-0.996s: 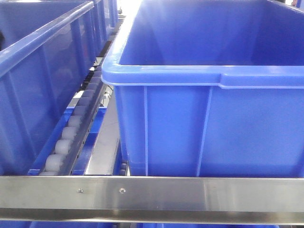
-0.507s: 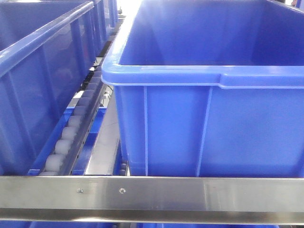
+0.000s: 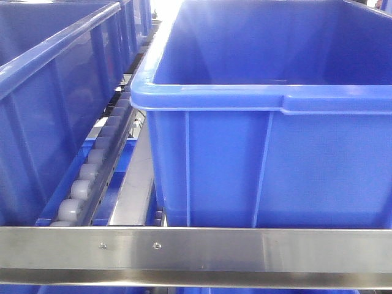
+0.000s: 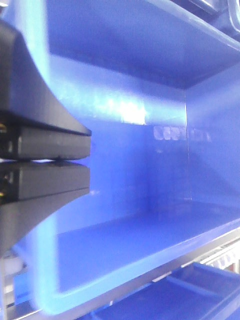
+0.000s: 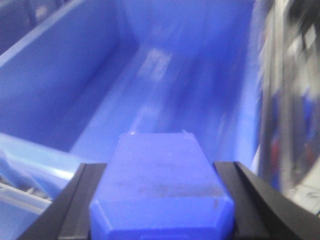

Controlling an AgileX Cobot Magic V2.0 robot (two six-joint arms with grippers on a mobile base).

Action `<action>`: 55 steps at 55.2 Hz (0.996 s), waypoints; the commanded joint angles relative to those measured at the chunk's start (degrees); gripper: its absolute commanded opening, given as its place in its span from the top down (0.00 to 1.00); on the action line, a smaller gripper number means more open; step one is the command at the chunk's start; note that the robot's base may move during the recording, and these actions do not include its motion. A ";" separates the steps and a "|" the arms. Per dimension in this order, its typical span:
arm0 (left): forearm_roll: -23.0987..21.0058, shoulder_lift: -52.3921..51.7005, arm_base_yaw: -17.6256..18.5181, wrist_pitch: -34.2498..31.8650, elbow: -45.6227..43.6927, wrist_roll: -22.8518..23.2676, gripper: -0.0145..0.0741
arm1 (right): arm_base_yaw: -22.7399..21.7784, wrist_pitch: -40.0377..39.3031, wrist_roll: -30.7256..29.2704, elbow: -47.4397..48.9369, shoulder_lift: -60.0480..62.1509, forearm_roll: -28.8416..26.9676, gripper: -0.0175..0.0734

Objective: Pick and sort blue part to right shelf
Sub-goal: 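Lower the left gripper into the bin and release the blue part, then lower the right gripper into the bin and release its blue part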

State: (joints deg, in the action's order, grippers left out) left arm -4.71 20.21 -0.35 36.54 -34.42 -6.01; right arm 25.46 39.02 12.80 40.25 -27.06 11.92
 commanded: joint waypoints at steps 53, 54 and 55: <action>-2.38 -2.06 -0.13 -1.96 -0.18 0.10 0.70 | -0.50 5.75 1.37 40.20 -73.42 -2.28 0.55; -2.38 -2.06 -0.13 -1.96 -0.18 0.10 0.70 | -0.50 5.92 1.37 40.31 -73.42 -2.23 0.51; -2.38 -2.06 -0.13 -1.96 -0.18 0.10 0.70 | -0.50 5.94 1.37 40.50 -73.37 -2.23 0.47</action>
State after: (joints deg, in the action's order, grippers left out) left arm -6.13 17.69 -0.35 38.51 -33.11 -6.01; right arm 25.36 46.24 14.11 78.13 -103.48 8.67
